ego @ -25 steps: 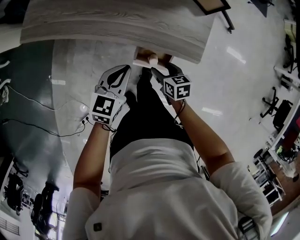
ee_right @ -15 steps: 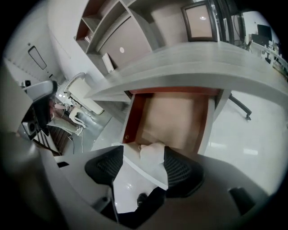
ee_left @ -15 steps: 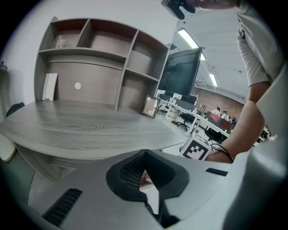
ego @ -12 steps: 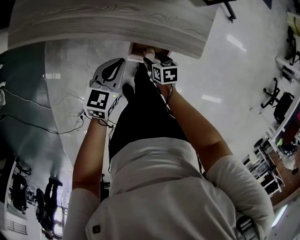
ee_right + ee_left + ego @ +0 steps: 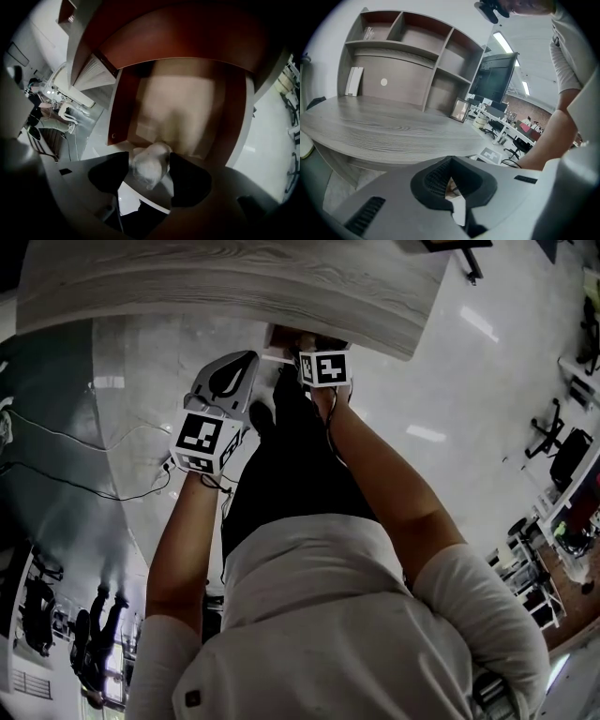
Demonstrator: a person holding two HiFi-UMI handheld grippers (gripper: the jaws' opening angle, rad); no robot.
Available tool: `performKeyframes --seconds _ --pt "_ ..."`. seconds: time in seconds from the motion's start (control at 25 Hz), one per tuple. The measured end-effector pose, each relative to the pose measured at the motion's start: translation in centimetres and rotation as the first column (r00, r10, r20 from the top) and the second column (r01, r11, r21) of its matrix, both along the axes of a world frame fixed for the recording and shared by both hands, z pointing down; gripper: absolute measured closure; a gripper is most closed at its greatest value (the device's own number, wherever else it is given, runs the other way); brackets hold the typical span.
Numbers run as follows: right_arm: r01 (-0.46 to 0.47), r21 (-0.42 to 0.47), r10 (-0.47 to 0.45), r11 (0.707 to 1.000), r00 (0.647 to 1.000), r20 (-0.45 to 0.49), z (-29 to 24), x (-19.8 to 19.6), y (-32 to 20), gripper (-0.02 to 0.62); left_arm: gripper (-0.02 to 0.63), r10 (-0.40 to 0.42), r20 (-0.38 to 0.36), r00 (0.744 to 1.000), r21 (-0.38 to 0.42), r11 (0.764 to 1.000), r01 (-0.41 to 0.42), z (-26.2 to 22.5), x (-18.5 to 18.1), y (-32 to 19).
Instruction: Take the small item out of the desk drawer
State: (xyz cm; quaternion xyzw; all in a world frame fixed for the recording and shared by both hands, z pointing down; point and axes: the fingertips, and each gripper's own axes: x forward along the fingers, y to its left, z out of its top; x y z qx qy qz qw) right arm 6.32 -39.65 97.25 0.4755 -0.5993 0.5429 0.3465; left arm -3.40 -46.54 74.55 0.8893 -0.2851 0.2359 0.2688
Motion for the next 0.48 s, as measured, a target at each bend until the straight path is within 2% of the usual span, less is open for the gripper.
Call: performKeyframes --seconds 0.16,0.24,0.48 --pt "0.011 -0.03 -0.012 0.999 1.0 -0.029 0.75 0.49 0.06 0.325 0.595 -0.006 -0.004 1.0 -0.007 1.0 0.006 0.15 -0.08 0.12" --pt "0.021 -0.044 -0.023 0.999 0.999 -0.035 0.92 0.63 0.12 0.365 0.595 -0.008 -0.005 1.0 -0.009 1.0 0.008 0.29 -0.14 0.14" --pt "0.037 -0.031 -0.038 0.999 0.998 -0.04 0.66 0.53 0.22 0.385 0.595 -0.017 -0.01 1.0 -0.007 1.0 0.017 0.16 -0.43 0.32"
